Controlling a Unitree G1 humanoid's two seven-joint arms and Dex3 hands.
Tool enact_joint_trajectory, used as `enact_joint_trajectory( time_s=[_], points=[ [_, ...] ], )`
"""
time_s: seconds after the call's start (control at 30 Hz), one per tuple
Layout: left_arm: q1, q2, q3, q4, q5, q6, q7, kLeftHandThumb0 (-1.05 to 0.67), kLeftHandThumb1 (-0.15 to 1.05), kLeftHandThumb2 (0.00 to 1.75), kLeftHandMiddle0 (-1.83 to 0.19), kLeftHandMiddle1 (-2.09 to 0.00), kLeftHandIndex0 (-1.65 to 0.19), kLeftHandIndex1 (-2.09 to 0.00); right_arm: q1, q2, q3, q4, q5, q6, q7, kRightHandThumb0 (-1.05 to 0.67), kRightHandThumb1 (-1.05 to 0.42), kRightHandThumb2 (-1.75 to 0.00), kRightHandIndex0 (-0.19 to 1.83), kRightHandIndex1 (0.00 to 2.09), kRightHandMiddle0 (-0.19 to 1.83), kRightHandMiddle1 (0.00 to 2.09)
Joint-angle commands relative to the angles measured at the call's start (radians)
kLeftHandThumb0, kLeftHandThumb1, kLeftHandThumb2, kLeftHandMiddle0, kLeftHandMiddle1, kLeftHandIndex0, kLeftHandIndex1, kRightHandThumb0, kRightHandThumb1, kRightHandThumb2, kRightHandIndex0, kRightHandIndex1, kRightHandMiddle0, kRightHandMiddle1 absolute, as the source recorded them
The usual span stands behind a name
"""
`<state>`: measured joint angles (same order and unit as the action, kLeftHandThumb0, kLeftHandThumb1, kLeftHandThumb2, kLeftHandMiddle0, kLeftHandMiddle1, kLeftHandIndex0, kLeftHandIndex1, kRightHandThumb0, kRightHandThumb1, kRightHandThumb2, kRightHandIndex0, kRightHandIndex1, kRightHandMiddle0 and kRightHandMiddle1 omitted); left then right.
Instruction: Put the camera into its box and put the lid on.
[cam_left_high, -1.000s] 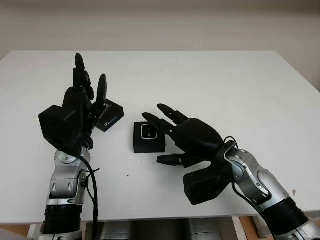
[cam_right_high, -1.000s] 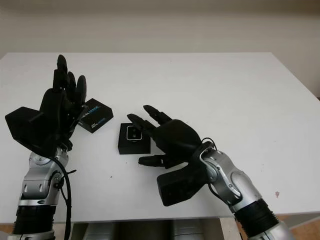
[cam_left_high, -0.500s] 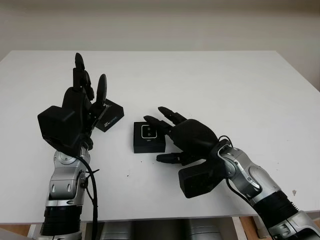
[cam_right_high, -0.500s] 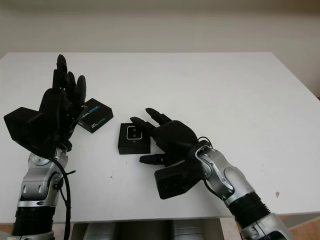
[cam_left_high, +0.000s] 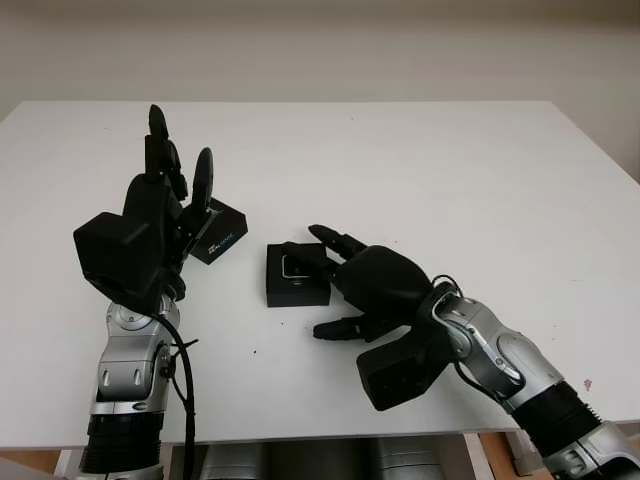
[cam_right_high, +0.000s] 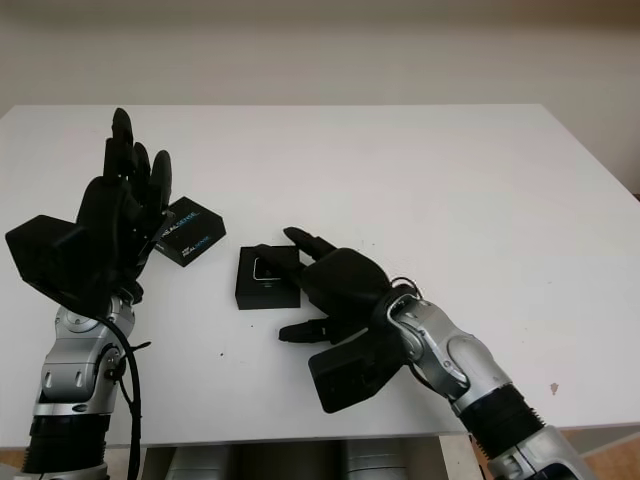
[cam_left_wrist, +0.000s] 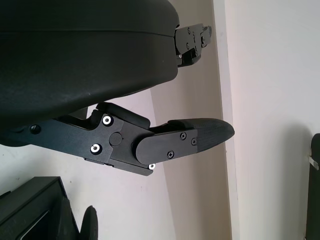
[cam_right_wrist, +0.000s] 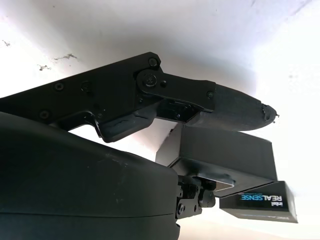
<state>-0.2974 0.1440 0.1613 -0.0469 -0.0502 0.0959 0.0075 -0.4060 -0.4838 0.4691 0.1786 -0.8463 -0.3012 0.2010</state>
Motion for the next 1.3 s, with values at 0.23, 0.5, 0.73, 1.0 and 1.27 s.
enact_joint_trajectory(
  time_s=[0.23, 0.5, 0.73, 1.0, 1.27],
  points=[
    [0.0, 0.004, 0.02, -0.034, -0.015, 0.027, 0.006, -0.6, 1.05, 0.51, 0.19, 0.0, 0.19, 0.0, 0.009, 0.057, -0.107, -0.053, 0.196, 0.086, 0.062, -0.88, -1.05, -0.64, -0.12, 0.04, -0.06, 0.03],
    [-0.025, 0.058, 0.026, -0.027, 0.039, 0.018, 0.015, -0.62, 1.05, 0.52, 0.18, -0.02, 0.18, -0.01, -0.066, 0.114, -0.254, -0.046, 0.365, 0.216, 0.04, -0.82, -1.05, -0.62, -0.12, 0.05, -0.09, 0.04],
    [-0.069, 0.234, 0.011, 0.005, 0.188, 0.044, -0.01, -0.68, 1.05, 0.51, 0.16, -0.04, 0.17, -0.02, -0.142, 0.146, -0.355, -0.017, 0.494, 0.329, 0.028, -0.82, -1.05, -0.6, -0.15, 0.04, -0.1, 0.04],
    [-0.178, 0.487, -0.086, 0.046, 0.373, 0.285, -0.211, -0.78, 1.05, 0.35, -0.14, -0.21, 0.15, -0.04, -0.224, 0.16, -0.461, 0.08, 0.643, 0.363, -0.008, -0.79, -1.05, -0.61, -0.11, 0.06, -0.1, 0.05],
    [-0.313, 0.522, -0.264, 0.132, 0.53, 0.433, -0.323, -0.85, 1.05, 0.23, -0.03, -0.47, 0.02, -0.08, -0.253, 0.142, -0.453, 0.111, 0.628, 0.361, -0.034, -0.8, -1.05, -0.62, -0.06, 0.08, -0.04, 0.08]
  ],
)
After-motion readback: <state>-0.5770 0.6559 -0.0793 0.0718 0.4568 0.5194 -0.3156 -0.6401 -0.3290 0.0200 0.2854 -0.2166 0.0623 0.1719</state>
